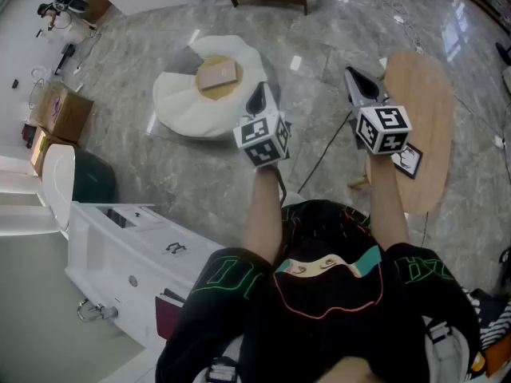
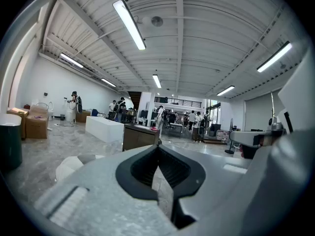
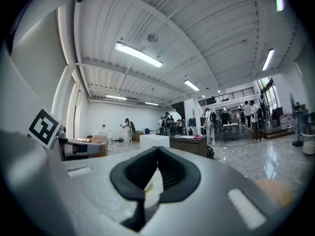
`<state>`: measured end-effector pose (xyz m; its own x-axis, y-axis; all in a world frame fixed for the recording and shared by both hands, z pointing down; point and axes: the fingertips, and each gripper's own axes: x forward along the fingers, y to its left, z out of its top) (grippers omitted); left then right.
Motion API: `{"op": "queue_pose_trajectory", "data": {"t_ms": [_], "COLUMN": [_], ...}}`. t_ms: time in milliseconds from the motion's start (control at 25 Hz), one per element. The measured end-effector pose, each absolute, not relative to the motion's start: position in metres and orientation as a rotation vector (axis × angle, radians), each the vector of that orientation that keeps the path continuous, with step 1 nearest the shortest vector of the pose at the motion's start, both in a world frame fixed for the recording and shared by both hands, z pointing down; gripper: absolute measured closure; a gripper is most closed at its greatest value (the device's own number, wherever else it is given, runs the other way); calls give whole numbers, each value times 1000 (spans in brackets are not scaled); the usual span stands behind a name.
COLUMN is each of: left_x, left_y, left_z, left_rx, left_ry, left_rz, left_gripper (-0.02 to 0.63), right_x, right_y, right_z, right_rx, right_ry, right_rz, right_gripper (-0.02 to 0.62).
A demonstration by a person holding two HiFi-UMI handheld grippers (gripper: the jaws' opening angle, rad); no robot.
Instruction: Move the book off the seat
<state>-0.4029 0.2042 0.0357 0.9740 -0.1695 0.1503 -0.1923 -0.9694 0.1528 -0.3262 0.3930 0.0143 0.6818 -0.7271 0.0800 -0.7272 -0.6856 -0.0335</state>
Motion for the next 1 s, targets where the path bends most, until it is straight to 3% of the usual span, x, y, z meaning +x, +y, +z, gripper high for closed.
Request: {"op": "queue_pose_trajectory", "data": {"t_ms": [680, 1000], "left_x": [-420, -360], "left_y": [145, 97], "left_z": [68, 101], "left_rx": [2883, 2831], "left_ry": [-464, -476], "left_rz": [271, 344], "left_gripper": [595, 595], "right_x": [-296, -238], "right_y": [365, 306], "right_z": [43, 70], "right_rx": [2958, 2937], "right_ry": [-1224, -1306], "right_rz": [177, 301], "right_gripper": [592, 592]}}
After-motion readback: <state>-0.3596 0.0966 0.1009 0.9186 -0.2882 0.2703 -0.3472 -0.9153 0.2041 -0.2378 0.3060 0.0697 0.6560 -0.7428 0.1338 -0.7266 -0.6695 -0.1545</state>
